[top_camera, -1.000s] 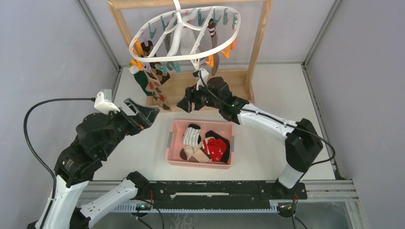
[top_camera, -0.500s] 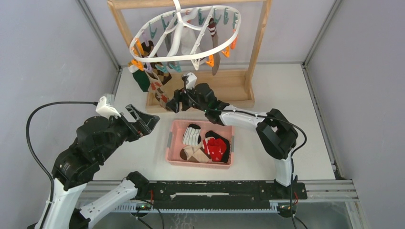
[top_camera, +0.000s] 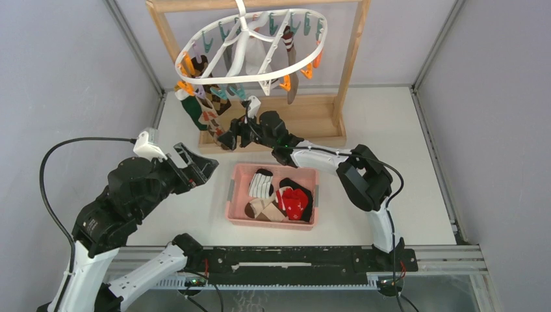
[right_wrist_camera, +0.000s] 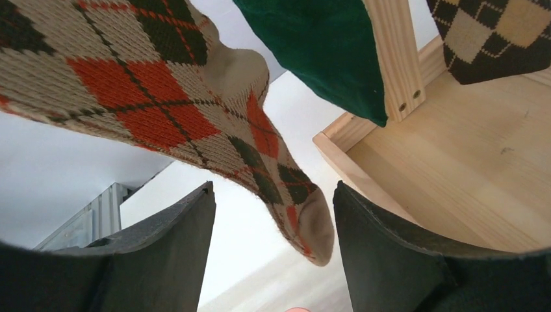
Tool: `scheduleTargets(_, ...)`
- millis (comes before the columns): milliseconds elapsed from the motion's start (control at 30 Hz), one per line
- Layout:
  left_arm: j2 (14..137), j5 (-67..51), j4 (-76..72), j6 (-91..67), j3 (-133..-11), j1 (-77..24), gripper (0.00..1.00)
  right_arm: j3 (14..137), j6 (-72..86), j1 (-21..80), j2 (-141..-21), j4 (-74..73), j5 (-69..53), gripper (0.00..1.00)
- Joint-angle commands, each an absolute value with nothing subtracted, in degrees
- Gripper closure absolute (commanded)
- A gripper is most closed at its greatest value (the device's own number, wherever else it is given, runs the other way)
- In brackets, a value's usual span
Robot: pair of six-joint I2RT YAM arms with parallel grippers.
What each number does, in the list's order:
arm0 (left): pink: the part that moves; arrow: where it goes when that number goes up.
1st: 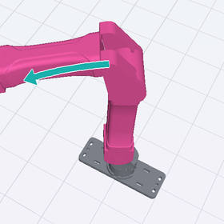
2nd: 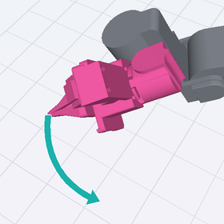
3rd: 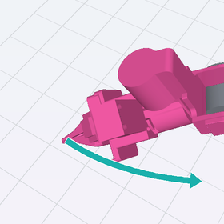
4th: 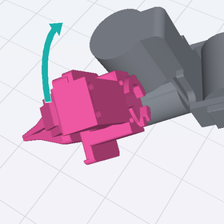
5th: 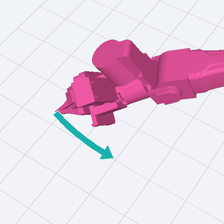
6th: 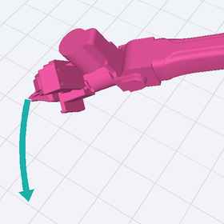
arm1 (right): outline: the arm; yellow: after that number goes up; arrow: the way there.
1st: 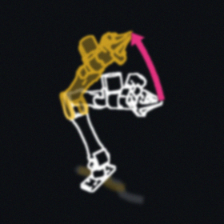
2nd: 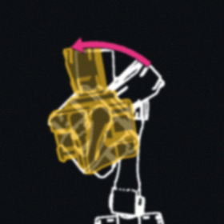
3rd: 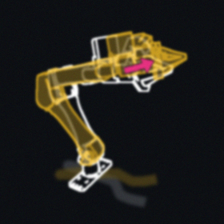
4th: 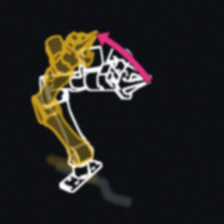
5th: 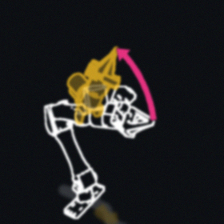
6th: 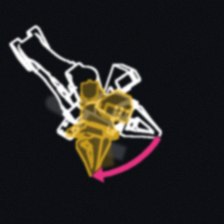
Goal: Remove the socks clipped to the hanger
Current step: Remove the sock from the hanger.
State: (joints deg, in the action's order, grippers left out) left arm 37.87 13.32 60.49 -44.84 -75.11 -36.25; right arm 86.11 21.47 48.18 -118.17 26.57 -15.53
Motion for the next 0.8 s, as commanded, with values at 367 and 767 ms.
scheduleTargets(367,39.57,13.58,60.89,-43.98,-77.94,-36.42,0.00,89.15,26.81,49.69,-120.45,30.98,-17.49,0.60)
scheduleTargets(767,40.30,13.95,56.69,-44.29,-76.59,-36.43,0.00,83.38,28.84,48.43,-109.95,23.64,-20.92,1.00)
